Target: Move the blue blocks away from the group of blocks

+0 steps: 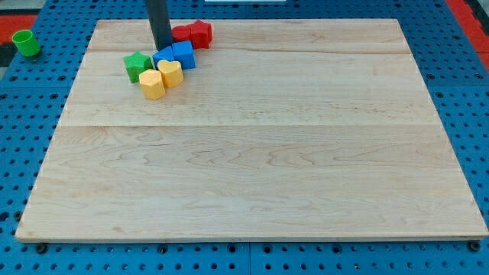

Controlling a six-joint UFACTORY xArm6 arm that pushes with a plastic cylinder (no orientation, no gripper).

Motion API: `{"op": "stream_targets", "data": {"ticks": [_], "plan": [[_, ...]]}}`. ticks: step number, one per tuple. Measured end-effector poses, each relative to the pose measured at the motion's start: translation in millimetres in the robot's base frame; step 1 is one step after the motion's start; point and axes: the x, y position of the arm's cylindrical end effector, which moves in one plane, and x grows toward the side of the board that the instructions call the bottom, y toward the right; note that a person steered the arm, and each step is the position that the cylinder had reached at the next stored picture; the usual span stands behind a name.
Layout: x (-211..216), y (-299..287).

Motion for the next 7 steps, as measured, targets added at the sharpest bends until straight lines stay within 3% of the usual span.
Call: {"op": "stream_targets", "data": {"ticks": [1, 3, 4, 7], "plan": [[23.3, 18.5], [97.0, 189.3], [107.9, 166.8], [130.4, -3.0]]}}
